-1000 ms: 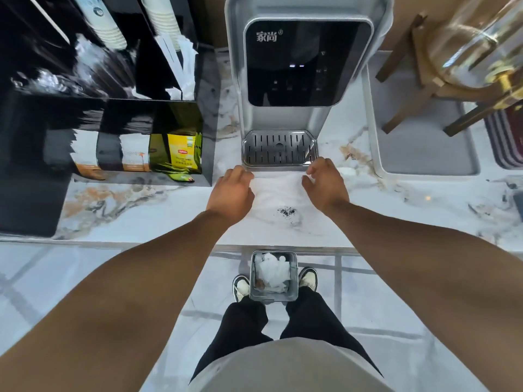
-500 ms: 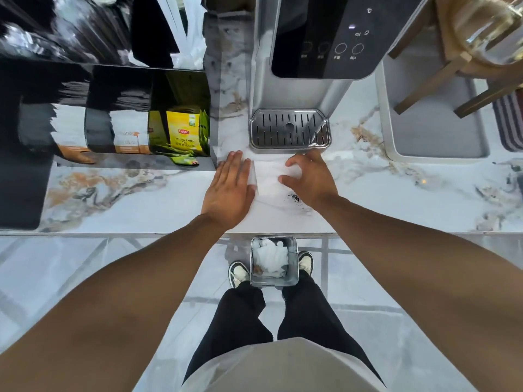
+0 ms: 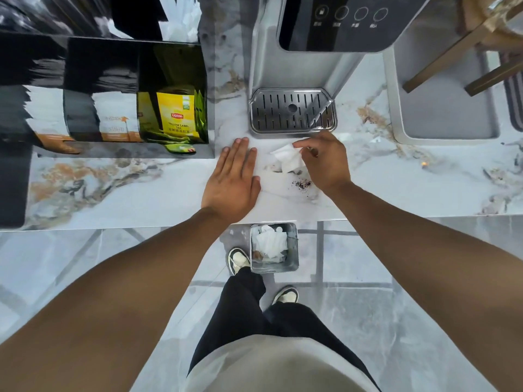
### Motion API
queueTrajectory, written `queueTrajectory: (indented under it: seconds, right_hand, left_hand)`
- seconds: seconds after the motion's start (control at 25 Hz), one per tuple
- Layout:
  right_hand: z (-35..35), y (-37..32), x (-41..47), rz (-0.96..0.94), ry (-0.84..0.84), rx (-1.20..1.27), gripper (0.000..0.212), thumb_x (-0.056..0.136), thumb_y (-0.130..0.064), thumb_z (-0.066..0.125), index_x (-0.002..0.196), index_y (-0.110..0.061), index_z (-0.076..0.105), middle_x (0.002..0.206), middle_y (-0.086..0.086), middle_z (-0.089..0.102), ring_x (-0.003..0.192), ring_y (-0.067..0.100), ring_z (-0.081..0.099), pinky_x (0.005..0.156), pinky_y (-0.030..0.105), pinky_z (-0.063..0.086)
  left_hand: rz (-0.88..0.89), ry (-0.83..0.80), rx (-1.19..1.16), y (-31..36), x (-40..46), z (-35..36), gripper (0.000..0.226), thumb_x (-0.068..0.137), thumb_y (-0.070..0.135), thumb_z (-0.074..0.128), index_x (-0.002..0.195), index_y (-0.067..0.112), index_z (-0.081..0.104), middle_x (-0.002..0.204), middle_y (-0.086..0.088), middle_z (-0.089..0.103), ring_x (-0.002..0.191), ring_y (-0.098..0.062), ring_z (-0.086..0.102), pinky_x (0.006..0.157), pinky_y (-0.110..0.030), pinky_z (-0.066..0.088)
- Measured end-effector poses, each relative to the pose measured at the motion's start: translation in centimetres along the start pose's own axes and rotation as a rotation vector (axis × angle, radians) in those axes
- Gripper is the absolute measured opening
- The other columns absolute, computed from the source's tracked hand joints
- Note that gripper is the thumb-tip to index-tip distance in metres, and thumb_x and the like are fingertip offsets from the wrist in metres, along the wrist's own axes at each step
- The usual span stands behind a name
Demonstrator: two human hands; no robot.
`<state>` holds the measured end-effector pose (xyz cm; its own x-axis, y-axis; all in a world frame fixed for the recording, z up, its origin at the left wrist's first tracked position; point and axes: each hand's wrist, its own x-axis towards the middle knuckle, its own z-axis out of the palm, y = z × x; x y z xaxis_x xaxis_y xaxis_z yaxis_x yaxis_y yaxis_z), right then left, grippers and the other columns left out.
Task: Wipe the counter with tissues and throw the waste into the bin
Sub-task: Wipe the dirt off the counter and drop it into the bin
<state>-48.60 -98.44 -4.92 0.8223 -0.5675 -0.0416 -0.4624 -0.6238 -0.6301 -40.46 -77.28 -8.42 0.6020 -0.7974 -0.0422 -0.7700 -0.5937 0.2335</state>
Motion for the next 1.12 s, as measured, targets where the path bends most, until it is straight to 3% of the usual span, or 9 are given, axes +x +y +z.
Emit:
queueTrajectory:
  seconds: [0.2, 0.32, 0.48, 0.76, 1.12]
  right_hand:
    - [0.3, 0.2, -0.1, 0.001, -0.005, -0.002, 0.031, 0.088, 0.008, 0.055, 0.101, -0.008, 0.078, 0.098, 0.011, 0.060, 0.084, 0.020, 0.061, 0.086, 0.025, 0.050]
    - [0.6, 0.3, 0.1, 0.030, 0.016, 0.051, 0.028, 0.087, 0.004, 0.059, 0.098, -0.012, 0.079, 0.093, 0.003, 0.058, 0.079, 0.013, 0.060, 0.083, 0.016, 0.047]
    - [0.6, 1.0, -0.5, 0.016, 0.013, 0.088, 0.028, 0.084, 0.004, 0.061, 0.097, -0.013, 0.079, 0.094, 0.007, 0.059, 0.070, 0.003, 0.054, 0.075, 0.000, 0.040]
    - [0.0, 1.3, -3.3, 0.010, -0.066, 0.069, 0.030, 0.083, 0.001, 0.061, 0.099, -0.015, 0.079, 0.099, 0.009, 0.063, 0.084, 0.015, 0.061, 0.089, 0.021, 0.047]
    - [0.4, 1.3, -8.2, 0.081, -0.084, 0.079, 0.031, 0.082, 0.000, 0.059, 0.095, -0.018, 0.080, 0.093, 0.001, 0.060, 0.078, 0.006, 0.056, 0.084, 0.015, 0.043]
  left_hand:
    - [-0.037, 0.012, -0.020, -0.1, 0.1, 0.2, 0.058, 0.103, 0.034, 0.030, 0.153, 0.005, 0.030, 0.165, -0.017, 0.019, 0.155, -0.028, 0.012, 0.126, -0.044, 0.012]
    - [-0.041, 0.037, -0.022, -0.4, 0.2, 0.4, 0.056, 0.103, 0.033, 0.029, 0.152, 0.006, 0.034, 0.164, -0.015, 0.023, 0.154, -0.027, 0.015, 0.126, -0.042, 0.012]
    - [-0.042, 0.044, -0.024, -0.1, 0.2, 0.2, 0.055, 0.102, 0.031, 0.031, 0.151, 0.006, 0.037, 0.163, -0.015, 0.025, 0.154, -0.028, 0.017, 0.126, -0.044, 0.013]
    - [-0.058, 0.081, -0.041, 0.2, 0.0, 0.1, 0.053, 0.102, 0.029, 0.036, 0.150, 0.007, 0.040, 0.163, -0.014, 0.027, 0.153, -0.028, 0.020, 0.126, -0.042, 0.014]
    - [-0.061, 0.066, -0.040, 0.0, -0.1, 0.2, 0.056, 0.101, 0.032, 0.033, 0.150, 0.007, 0.039, 0.163, -0.014, 0.027, 0.153, -0.027, 0.019, 0.126, -0.043, 0.014]
